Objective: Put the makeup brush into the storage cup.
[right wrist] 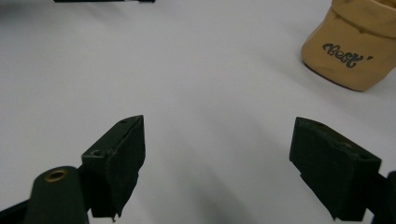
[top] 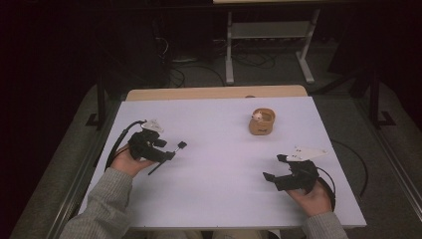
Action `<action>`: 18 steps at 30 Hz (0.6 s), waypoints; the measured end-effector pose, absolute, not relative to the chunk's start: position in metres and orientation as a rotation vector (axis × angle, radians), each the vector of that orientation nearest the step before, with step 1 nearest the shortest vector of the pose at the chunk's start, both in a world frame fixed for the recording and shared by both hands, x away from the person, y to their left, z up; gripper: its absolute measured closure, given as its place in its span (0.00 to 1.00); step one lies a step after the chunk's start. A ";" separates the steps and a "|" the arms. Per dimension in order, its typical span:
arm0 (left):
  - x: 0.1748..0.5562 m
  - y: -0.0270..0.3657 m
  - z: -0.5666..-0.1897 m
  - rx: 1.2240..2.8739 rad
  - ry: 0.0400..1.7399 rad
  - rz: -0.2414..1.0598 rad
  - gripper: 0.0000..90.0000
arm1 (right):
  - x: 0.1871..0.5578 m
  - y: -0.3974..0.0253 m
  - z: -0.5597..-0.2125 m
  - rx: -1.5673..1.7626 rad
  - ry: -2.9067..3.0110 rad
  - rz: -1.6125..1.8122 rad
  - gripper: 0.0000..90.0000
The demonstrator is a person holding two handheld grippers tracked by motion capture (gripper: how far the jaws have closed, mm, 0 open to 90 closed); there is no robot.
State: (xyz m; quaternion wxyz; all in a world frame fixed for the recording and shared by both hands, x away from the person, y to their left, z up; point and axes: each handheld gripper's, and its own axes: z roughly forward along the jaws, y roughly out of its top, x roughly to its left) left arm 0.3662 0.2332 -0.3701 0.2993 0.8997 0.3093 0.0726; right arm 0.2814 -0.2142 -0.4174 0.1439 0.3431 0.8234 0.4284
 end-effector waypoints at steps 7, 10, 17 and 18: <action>0.384 0.222 -0.382 2.501 0.833 0.172 0.49 | 0.282 -0.214 -0.417 0.994 2.374 1.233 0.19; 0.391 0.220 -0.388 2.515 0.868 0.159 0.51 | 0.282 -0.214 -0.417 0.993 2.373 1.232 0.19; 0.404 0.221 -0.404 2.568 0.942 0.119 0.59 | 0.282 -0.215 -0.417 0.991 2.371 1.238 0.19; 0.405 0.221 -0.405 2.575 0.946 0.115 0.60 | 0.282 -0.215 -0.418 0.989 2.371 1.238 0.19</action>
